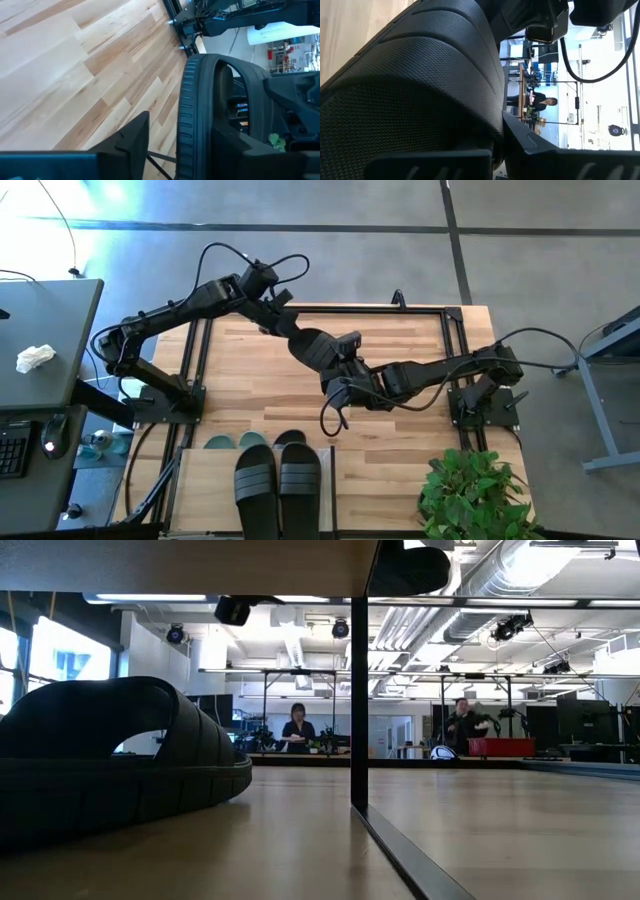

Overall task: Pick and place slides into the shelf
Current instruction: Put the black slipper under the shelf

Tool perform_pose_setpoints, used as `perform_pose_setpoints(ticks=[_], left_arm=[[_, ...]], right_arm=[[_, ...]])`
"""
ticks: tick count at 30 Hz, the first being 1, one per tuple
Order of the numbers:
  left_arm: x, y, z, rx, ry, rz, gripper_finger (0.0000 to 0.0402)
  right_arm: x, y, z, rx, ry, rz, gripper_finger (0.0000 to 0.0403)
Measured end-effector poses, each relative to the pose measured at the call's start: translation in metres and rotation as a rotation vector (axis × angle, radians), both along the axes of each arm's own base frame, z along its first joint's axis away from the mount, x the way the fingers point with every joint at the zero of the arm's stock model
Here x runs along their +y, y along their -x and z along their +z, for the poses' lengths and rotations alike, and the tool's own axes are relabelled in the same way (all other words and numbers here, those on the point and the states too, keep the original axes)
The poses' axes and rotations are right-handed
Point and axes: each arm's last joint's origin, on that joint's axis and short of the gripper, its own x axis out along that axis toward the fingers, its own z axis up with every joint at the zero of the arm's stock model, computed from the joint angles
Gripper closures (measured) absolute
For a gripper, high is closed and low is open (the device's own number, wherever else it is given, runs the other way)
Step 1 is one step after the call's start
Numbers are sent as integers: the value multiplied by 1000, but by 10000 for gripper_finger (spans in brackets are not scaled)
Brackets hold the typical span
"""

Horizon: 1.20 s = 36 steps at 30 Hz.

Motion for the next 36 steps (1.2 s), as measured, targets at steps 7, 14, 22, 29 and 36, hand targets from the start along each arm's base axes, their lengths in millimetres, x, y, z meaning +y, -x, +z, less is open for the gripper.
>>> perform_pose_setpoints(ticks=[7,14,22,29,36], left_arm=[[1,-1,2,-22,-17,-1,269],[1,-1,2,-31,-24,-29,248],[0,-1,2,-31,-14,-38,256],[0,-1,1,-32,-9,-41,329],[-1,-1,1,-36,-3,-50,369]], right_arm=[[1,0,0,4,-16,17,403],[1,0,-1,5,-19,20,403],[1,0,-1,4,-16,17,403],[1,0,-1,8,-15,17,403],[1,0,-1,-1,-23,13,403]])
